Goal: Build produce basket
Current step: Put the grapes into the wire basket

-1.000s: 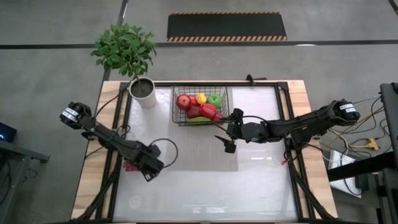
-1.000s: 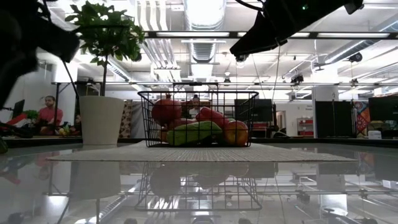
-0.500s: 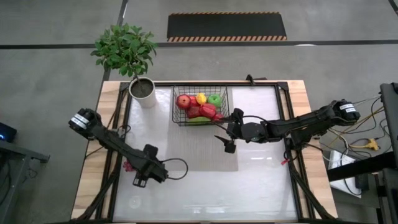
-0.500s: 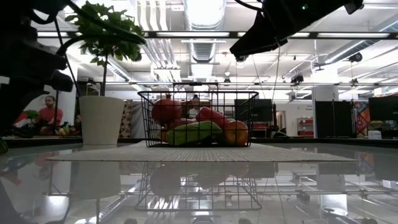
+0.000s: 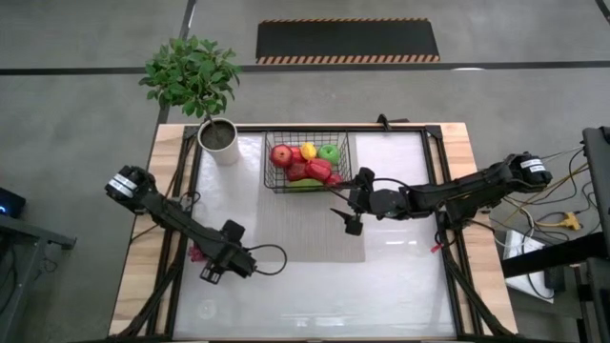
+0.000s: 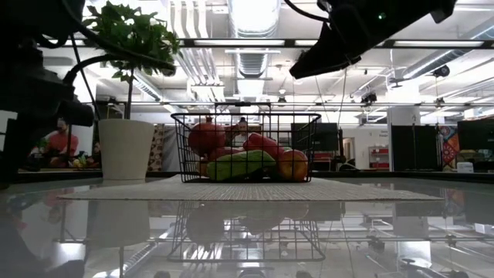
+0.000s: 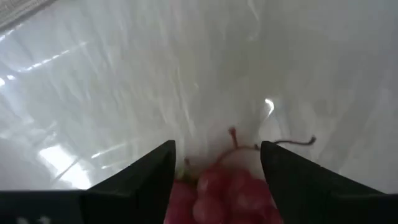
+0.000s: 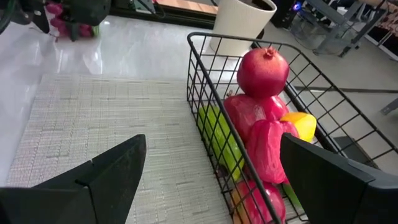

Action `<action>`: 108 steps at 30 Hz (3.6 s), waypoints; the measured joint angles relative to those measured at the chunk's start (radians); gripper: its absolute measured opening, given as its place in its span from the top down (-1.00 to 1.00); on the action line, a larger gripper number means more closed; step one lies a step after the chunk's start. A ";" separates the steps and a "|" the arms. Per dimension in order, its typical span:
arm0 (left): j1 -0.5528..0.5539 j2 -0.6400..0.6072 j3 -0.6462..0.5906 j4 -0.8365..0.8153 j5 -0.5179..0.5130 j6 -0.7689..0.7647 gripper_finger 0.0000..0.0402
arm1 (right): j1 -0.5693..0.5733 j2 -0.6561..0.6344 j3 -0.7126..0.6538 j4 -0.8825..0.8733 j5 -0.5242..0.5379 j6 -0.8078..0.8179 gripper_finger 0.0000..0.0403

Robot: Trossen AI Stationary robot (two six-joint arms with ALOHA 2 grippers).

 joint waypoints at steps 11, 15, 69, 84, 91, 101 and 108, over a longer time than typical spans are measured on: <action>0.000 0.002 -0.056 0.059 0.000 -0.046 -0.08 | 0.000 0.000 -0.022 0.008 0.000 0.026 -0.75; 0.000 -0.003 -0.085 0.082 0.011 -0.080 0.07 | 0.000 0.000 -0.023 0.008 0.000 0.026 -0.75; 0.021 -0.394 -0.099 0.519 -0.618 -0.298 1.00 | -0.014 0.736 0.268 0.754 -0.281 -0.125 -0.62; 0.018 -0.395 -0.108 0.457 -0.505 -0.257 1.00 | -0.002 0.864 0.567 0.285 -0.281 -0.006 -0.62; 0.014 -0.433 -0.106 0.458 -0.511 -0.243 1.00 | -0.002 0.952 0.663 0.240 -0.281 0.055 -0.62; -0.006 -0.536 -0.107 0.460 -0.522 -0.225 1.00 | -0.002 1.027 0.759 0.164 -0.280 0.078 -0.39; -0.008 -0.561 -0.108 0.460 -0.522 -0.215 1.00 | -0.002 1.024 0.760 0.156 -0.280 0.074 0.18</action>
